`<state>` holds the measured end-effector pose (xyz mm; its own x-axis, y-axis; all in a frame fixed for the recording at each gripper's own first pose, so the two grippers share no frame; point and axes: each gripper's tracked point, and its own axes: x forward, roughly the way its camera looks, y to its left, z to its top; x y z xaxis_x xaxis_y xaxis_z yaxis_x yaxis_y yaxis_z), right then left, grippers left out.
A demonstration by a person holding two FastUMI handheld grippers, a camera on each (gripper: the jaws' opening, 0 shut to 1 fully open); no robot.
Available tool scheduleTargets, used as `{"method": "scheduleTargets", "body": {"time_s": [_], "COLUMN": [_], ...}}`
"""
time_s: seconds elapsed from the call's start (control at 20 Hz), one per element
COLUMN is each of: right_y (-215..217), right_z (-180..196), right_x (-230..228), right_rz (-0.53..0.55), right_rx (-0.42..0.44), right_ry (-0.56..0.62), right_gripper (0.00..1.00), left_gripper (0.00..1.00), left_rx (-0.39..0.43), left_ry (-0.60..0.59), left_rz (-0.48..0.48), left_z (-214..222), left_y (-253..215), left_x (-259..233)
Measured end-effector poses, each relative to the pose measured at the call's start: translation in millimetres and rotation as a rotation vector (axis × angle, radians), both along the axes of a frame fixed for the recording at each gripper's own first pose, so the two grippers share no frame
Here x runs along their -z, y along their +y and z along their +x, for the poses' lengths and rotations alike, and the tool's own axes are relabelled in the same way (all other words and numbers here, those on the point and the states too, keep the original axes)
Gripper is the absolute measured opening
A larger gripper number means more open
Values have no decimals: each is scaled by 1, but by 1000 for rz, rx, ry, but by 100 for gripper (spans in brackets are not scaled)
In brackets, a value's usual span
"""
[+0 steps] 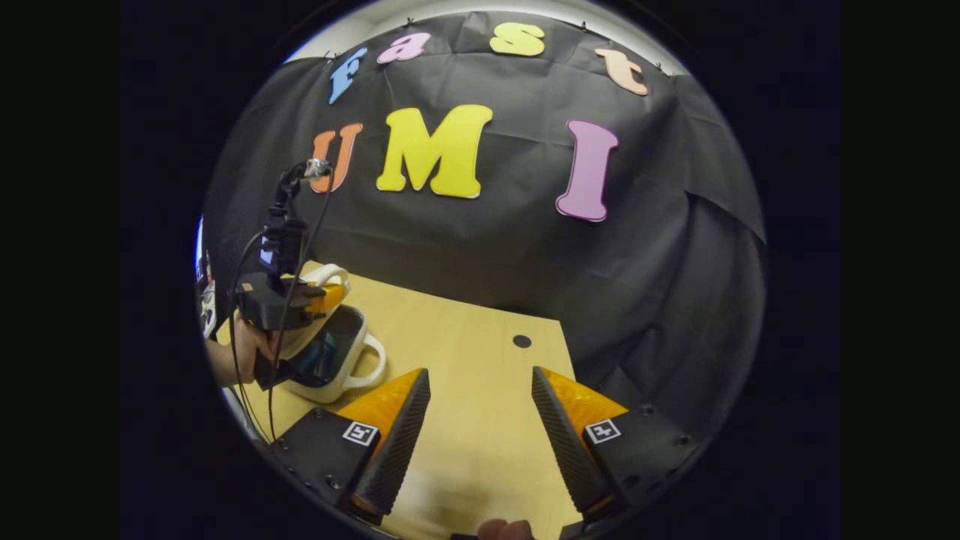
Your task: First open the suitcase, pack the skin care products into it, and then close the suitcase.
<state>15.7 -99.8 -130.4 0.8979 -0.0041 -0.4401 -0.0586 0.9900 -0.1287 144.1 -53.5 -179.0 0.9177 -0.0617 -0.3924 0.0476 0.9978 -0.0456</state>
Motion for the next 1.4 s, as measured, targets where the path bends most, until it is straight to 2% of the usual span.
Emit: {"method": "scheduleTargets", "body": {"time_s": [0.1,0.3,0.5,0.7,0.9,0.95,1.0,1.05,1.15,1.25,1.4], "right_y": [-7,-13,-15,-21,-29,-30,-30,-29,-24,-15,10], "right_z": [3,6,4,2,1,1,1,1,3,6,16], "right_x": [2,7,9,7,1,0,-2,-5,-15,-28,-57], "right_rz": [-12,-8,9,25,24,26,30,34,42,52,45], "right_rx": [-4,-7,-6,10,22,26,26,25,19,6,-45], "right_ry": [14,29,38,39,27,23,19,10,-17,-58,-149], "right_gripper": [81,81,81,82,81,81,81,81,81,82,81], "left_gripper": [6,7,7,16,35,63,59,63,83,99,99], "left_rx": [15,42,33,53,83,81,79,73,53,28,-2], "left_ry": [-11,80,131,164,185,161,133,97,36,-33,-147], "left_rz": [83,195,264,289,262,272,272,256,210,154,100], "left_z": [7,11,14,12,3,2,2,0,-4,-9,-24], "left_y": [-10,-18,-18,-28,-47,-48,-50,-50,-50,-46,-34], "left_x": [15,51,67,78,80,72,62,49,20,-17,-81]}}
